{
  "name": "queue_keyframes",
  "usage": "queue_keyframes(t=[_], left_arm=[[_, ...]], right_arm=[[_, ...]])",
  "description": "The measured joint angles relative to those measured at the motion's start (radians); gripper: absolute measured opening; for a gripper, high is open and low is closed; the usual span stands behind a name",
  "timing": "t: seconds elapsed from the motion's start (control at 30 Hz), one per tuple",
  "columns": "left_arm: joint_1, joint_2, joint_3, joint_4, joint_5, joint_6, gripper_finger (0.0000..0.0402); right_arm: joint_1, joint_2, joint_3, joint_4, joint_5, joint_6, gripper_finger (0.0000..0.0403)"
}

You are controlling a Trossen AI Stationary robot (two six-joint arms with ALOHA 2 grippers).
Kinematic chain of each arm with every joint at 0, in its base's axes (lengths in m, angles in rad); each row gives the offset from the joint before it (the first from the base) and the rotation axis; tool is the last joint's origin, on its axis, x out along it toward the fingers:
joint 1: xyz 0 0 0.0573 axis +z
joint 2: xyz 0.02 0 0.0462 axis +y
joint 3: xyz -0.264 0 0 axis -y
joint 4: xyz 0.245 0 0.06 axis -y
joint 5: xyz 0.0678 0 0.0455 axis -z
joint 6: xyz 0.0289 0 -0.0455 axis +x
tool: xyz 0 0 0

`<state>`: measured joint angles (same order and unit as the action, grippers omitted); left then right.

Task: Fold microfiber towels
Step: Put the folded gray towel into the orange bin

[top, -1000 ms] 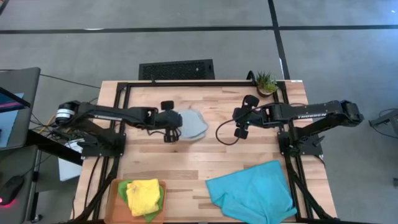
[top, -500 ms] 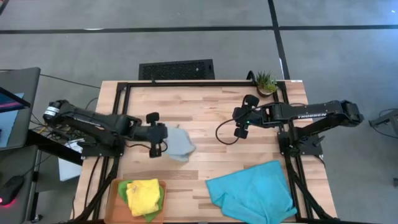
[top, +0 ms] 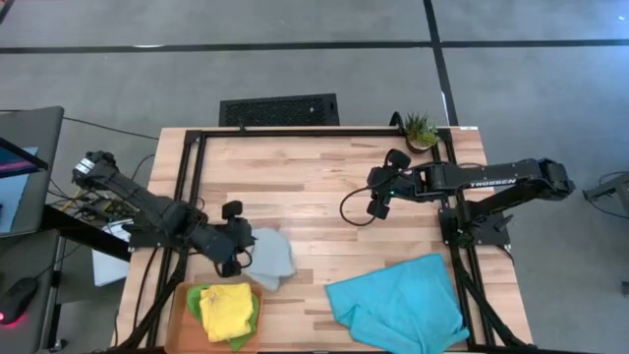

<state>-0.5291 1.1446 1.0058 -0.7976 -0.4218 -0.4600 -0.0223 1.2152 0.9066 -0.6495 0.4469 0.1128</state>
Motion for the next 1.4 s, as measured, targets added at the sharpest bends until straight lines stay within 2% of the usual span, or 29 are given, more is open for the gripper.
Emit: queue_keyframes(t=[0.2, 0.33, 0.47, 0.7, 0.87, 1.1, 1.4], left_arm=[[-0.126, 0.0, 0.105, 0.011, -0.127, -0.03, 0.0], [-0.197, 0.0, 0.139, 0.099, -0.167, -0.047, 0.0], [-0.273, 0.002, 0.145, 0.202, -0.185, -0.048, 0.0], [-0.378, 0.02, 0.112, 0.202, -0.249, -0.203, 0.0], [-0.408, 0.095, 0.086, 0.132, -0.213, -0.37, 0.0], [-0.452, 0.179, 0.084, 0.064, -0.034, -0.595, 0.0], [-0.534, 0.178, 0.084, -0.119, -0.02, -0.871, 0.0]], right_arm=[[0.0, 0.0, 0.0, 0.0, 0.0, 0.011, 0.0188], [0.0, 0.0, 0.0, 0.0, 0.0, 0.011, 0.0188], [0.0, 0.0, 0.0, 0.0, 0.0, 0.011, 0.0188], [0.0, 0.0, 0.0, 0.0, 0.0, 0.011, 0.0188], [0.0, 0.0, 0.0, 0.0, 0.003, 0.01, 0.0188], [0.0, 0.0, 0.0, 0.0, 0.003, 0.01, 0.0188], [0.0, 0.0, 0.0, 0.0, 0.003, 0.01, 0.0188]])
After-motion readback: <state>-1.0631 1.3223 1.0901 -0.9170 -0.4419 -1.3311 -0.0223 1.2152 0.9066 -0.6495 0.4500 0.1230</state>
